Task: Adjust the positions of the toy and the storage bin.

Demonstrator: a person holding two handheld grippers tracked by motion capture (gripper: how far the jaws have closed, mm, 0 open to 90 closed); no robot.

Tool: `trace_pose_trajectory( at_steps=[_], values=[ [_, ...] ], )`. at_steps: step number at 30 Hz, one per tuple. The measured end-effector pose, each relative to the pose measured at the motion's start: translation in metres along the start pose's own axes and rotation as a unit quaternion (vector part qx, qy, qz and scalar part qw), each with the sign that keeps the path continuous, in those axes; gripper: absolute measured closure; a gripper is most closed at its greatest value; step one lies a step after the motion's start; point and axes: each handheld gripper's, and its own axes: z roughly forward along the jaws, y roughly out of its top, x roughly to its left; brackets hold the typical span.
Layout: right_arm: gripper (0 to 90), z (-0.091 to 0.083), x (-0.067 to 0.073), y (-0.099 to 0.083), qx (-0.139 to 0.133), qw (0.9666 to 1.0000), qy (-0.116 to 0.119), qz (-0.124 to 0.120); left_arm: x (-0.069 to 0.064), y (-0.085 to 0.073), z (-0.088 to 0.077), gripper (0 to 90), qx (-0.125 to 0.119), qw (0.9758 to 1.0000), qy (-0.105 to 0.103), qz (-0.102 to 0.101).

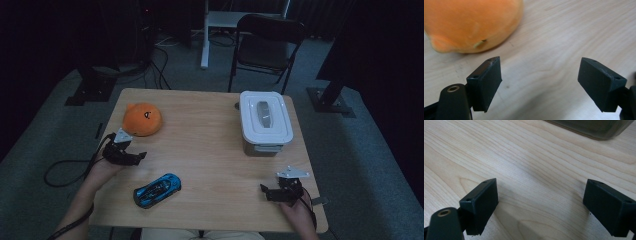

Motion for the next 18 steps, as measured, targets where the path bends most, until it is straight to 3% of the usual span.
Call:
trace_pose_trajectory(
  at_steps=[4,9,13,18],
  values=[
    [12.1,0.0,0.0,0.0,0.0,1.0,0.0,0.0,0.015,0.007,0.007,20.1,0.0,0.9999,0.0,-0.015],
    [12.1,0.0,0.0,0.0,0.0,1.0,0.0,0.0,0.03,0.018,0.012,23.4,-0.019,0.9987,0.008,-0.047],
    [12.1,0.0,0.0,0.0,0.0,1.0,0.0,0.0,0.041,0.026,0.015,23.5,-0.023,0.998,0.028,-0.052],
    [12.1,0.0,0.0,0.0,0.0,1.0,0.0,0.0,0.058,0.03,0.02,30.5,-0.014,0.9972,0.045,-0.058]
  ],
)
